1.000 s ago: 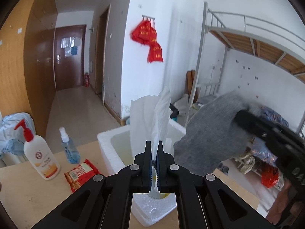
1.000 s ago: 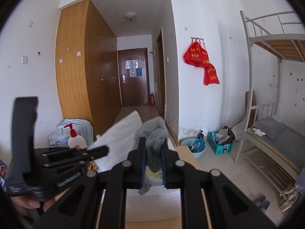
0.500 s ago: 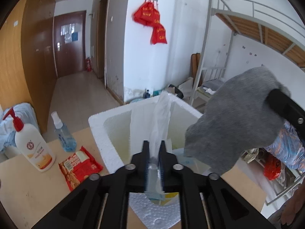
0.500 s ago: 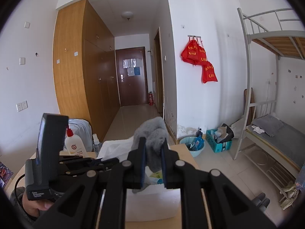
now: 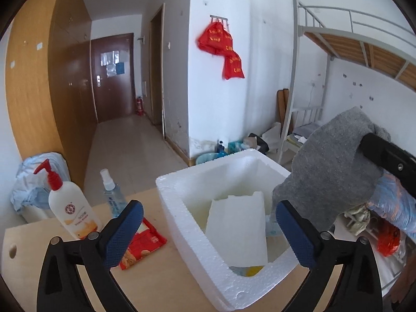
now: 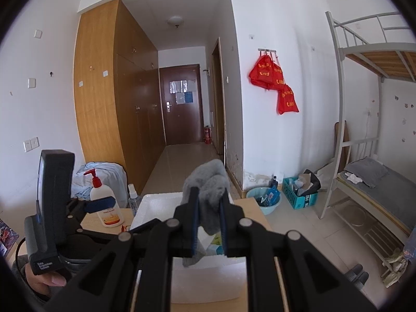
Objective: Organize soft objects
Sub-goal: 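Lower the grey sock into the foam box and open the right gripper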
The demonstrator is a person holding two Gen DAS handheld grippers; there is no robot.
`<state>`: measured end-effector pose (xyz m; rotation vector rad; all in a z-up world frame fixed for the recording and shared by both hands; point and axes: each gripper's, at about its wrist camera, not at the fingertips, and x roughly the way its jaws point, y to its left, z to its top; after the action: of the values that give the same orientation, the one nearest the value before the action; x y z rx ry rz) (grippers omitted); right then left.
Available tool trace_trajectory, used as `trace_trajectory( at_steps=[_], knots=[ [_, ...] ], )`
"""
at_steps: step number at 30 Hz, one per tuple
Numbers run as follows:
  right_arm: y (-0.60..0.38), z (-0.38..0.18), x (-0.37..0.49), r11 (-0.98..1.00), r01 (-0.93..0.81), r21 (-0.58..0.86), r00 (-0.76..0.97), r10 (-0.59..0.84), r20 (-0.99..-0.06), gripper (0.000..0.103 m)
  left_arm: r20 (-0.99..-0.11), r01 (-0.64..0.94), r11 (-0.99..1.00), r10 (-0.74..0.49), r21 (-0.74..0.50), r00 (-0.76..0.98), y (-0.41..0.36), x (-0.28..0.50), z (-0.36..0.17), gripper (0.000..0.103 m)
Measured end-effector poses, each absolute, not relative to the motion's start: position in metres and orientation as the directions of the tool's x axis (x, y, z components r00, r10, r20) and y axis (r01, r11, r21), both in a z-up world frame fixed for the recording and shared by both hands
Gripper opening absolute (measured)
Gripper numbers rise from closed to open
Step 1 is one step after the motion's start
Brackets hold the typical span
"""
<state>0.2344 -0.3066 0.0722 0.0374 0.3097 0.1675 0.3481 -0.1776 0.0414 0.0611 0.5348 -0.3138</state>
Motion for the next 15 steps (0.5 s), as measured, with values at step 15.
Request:
trace_trajectory(
  at_steps=[15],
  knots=[
    [-0.297, 0.069, 0.276, 0.978, -0.198, 0.063, 0.917, 0.207, -0.340, 0.017, -0.436, 0.208, 0.977, -0.208, -0.049, 0.876, -0.129, 0.329, 0.060, 0.103]
  ],
)
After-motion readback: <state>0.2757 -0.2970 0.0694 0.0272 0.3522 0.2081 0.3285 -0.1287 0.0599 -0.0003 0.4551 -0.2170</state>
